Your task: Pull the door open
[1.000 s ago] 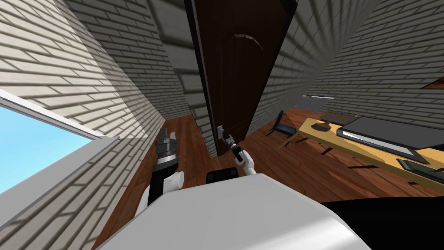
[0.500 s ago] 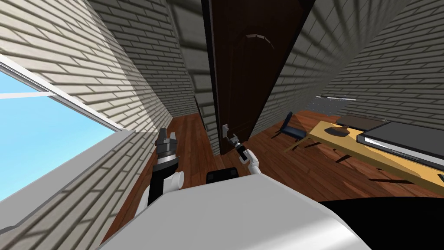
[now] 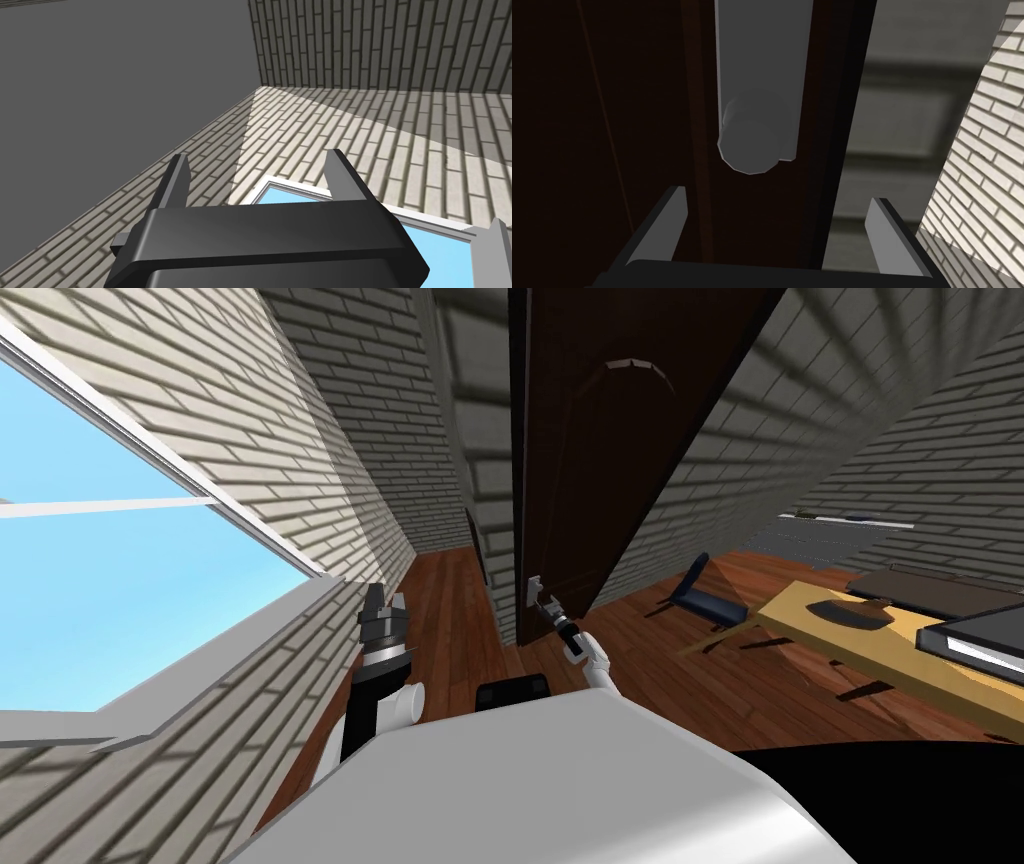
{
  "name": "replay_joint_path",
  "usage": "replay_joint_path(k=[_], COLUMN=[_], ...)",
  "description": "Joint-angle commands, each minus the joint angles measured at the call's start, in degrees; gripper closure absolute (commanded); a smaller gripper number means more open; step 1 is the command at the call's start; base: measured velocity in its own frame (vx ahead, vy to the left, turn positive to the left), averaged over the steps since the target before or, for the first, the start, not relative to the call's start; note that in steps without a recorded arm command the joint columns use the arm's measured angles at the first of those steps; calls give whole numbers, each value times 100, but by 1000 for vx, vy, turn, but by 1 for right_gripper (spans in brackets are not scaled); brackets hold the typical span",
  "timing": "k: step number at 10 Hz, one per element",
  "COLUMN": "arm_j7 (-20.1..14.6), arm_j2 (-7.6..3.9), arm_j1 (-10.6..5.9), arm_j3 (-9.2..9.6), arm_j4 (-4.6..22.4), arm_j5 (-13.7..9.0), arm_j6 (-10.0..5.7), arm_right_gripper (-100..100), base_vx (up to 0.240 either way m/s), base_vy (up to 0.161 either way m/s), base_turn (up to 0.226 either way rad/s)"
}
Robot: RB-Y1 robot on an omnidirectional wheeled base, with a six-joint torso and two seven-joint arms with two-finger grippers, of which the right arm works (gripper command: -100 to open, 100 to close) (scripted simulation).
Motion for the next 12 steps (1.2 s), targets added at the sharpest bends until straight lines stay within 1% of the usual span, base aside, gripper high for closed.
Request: replay_joint_path(k=[1,3,6,7,8,9,12], arm_j7=[-33,-56,-85,-97,-78,-78,-78], arm_j2=[-100,-200,-310,-355,-334,-334,-334], arm_j1=[-61,-107,-165,-190,-177,-177,-177], arm_j3=[-192,-426,-713,-840,-782,-782,-782], arm_j4=[80,178,297,351,347,347,347], arm_j5=[-83,-185,-312,-367,-344,-344,-344], arm_j6=[-21,-67,-123,-149,-158,-158,-158], arm_right_gripper=[-100,-100,-100,-100,-100,100,100], base_vx=[59,75,86,98,50,-7,-11], base_vy=[48,47,25,25,10,-5,-9], base_turn=[207,213,159,182,31,-38,0])
